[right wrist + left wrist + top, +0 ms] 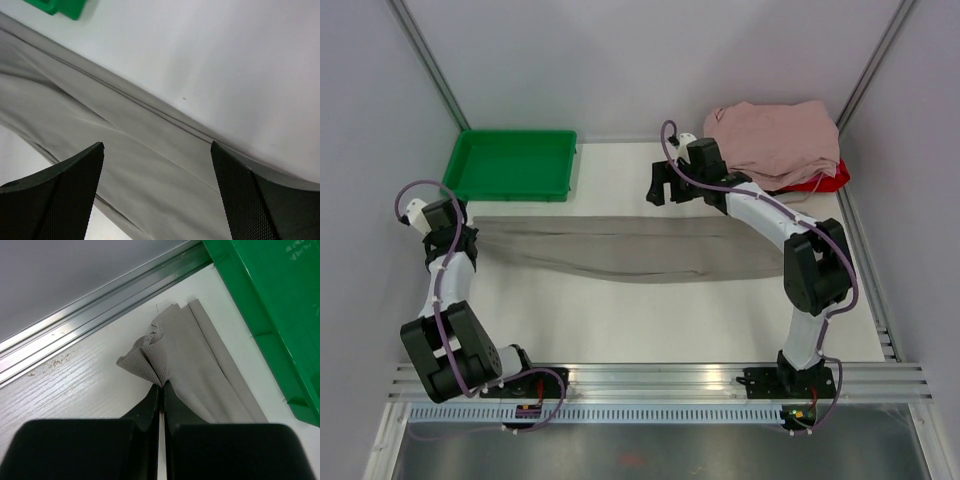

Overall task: Fold and stack the trousers
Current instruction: Fold the trousers

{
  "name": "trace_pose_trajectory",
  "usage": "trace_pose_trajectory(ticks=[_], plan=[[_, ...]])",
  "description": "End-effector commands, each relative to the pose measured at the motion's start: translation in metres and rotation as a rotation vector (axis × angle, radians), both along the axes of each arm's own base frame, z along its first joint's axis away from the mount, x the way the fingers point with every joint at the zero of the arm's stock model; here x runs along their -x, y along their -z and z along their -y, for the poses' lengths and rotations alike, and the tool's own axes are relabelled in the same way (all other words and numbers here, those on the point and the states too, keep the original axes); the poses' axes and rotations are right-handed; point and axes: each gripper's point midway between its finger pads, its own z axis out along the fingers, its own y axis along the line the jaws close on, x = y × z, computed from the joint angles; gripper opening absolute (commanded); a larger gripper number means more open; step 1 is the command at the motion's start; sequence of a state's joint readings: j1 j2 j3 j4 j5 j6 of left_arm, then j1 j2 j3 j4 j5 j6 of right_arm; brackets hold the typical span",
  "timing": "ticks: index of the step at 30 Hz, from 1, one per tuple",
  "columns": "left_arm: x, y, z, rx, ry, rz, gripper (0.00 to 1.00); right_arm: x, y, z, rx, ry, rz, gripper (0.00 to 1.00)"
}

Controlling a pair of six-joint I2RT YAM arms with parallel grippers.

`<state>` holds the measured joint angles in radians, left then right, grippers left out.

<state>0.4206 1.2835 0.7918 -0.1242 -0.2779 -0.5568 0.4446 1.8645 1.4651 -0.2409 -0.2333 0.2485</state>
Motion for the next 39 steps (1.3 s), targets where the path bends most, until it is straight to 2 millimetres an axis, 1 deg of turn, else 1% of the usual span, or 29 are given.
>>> trace_pose_trajectory(ticks=[1, 3, 4, 6, 7, 9, 10, 11, 13, 15, 16, 17, 18, 20, 21, 23, 24, 26, 27, 29, 30, 32, 33, 34, 35, 36, 37, 38, 39], plan=[[-0.021, -0.014, -0.008, -0.019, 0.063, 0.067, 0.02, -0.011, -0.032, -0.035, -0.086, -0.054, 0.101, 0.94], [-0.025, -0.009, -0.010, 0.017, 0.063, 0.052, 0.02, -0.011, -0.031, -0.046, -0.149, -0.053, 0.071, 0.94], [-0.025, -0.011, -0.011, 0.033, 0.051, 0.038, 0.02, -0.010, -0.030, -0.049, -0.163, -0.060, 0.064, 0.94], [-0.024, -0.008, -0.012, 0.048, 0.053, 0.025, 0.02, -0.006, -0.021, -0.060, -0.165, -0.092, 0.033, 0.94], [-0.021, -0.005, -0.011, 0.059, 0.051, 0.019, 0.02, -0.006, -0.026, -0.067, -0.168, -0.104, 0.041, 0.94], [-0.012, 0.001, -0.007, 0.080, 0.051, 0.008, 0.02, 0.005, -0.015, -0.085, -0.151, -0.157, 0.003, 0.93], [-0.003, 0.005, -0.003, 0.095, 0.037, 0.005, 0.02, 0.006, -0.021, -0.094, -0.154, -0.176, 0.011, 0.92], [0.003, 0.009, -0.003, 0.104, 0.024, -0.001, 0.02, 0.013, -0.012, -0.107, -0.145, -0.201, -0.008, 0.88], [0.019, 0.020, -0.001, 0.125, -0.007, -0.003, 0.02, 0.028, -0.006, -0.126, -0.142, -0.257, -0.015, 0.83], [0.024, 0.025, 0.002, 0.142, -0.006, 0.013, 0.02, 0.038, 0.010, -0.138, -0.110, -0.291, -0.022, 0.75], [0.029, 0.030, 0.004, 0.155, -0.004, 0.019, 0.02, 0.049, 0.016, -0.149, -0.095, -0.328, -0.025, 0.72], [0.028, 0.031, 0.006, 0.158, 0.012, 0.032, 0.02, 0.056, 0.031, -0.155, -0.065, -0.373, -0.031, 0.63], [0.020, 0.025, 0.009, 0.153, 0.046, 0.078, 0.02, 0.064, 0.039, -0.160, -0.049, -0.403, -0.040, 0.59], [0.013, 0.022, 0.015, 0.137, 0.115, 0.115, 0.02, 0.085, 0.059, -0.176, -0.017, -0.501, -0.045, 0.51], [-0.001, 0.008, 0.021, 0.124, 0.190, 0.182, 0.02, 0.092, 0.067, -0.179, -0.002, -0.529, -0.046, 0.48], [-0.011, -0.005, 0.028, 0.087, 0.286, 0.221, 0.02, 0.106, 0.085, -0.189, 0.042, -0.572, -0.046, 0.42], [-0.018, -0.014, 0.035, 0.071, 0.358, 0.248, 0.02, 0.108, 0.091, -0.191, 0.058, -0.581, -0.035, 0.40], [-0.028, -0.036, 0.038, 0.017, 0.427, 0.306, 0.02, 0.116, 0.107, -0.198, 0.076, -0.589, -0.041, 0.39], [-0.034, -0.053, 0.043, -0.019, 0.492, 0.336, 0.02, 0.116, 0.110, -0.203, 0.064, -0.583, -0.035, 0.40], [-0.038, -0.070, 0.050, -0.056, 0.562, 0.363, 0.02, 0.118, 0.123, -0.211, 0.059, -0.568, -0.040, 0.40], [-0.041, -0.088, 0.057, -0.097, 0.637, 0.386, 0.02, 0.117, 0.123, -0.214, 0.047, -0.561, -0.046, 0.41], [-0.042, -0.100, 0.072, -0.122, 0.724, 0.389, 0.02, 0.117, 0.123, -0.217, 0.031, -0.545, -0.070, 0.42], [-0.043, -0.112, 0.080, -0.173, 0.792, 0.393, 0.02, 0.115, 0.117, -0.216, 0.028, -0.537, -0.075, 0.43], [-0.043, -0.120, 0.097, -0.199, 0.853, 0.396, 0.02, 0.111, 0.109, -0.214, 0.017, -0.510, -0.073, 0.45], [-0.041, -0.119, 0.108, -0.201, 0.898, 0.372, 0.02, 0.104, 0.083, -0.213, -0.012, -0.481, -0.035, 0.53], [-0.041, -0.124, 0.116, -0.261, 0.948, 0.354, 0.02, 0.097, 0.069, -0.209, -0.034, -0.448, -0.027, 0.57], [-0.039, -0.130, 0.134, -0.280, 1.000, 0.357, 0.02, 0.082, 0.056, -0.196, -0.070, -0.404, -0.036, 0.60], [-0.036, -0.129, 0.142, -0.281, 1.027, 0.346, 0.02, 0.074, 0.025, -0.190, -0.153, -0.348, -0.051, 0.66], [-0.033, -0.129, 0.150, -0.281, 1.054, 0.345, 0.02, 0.069, 0.015, -0.181, -0.194, -0.319, -0.077, 0.66]])
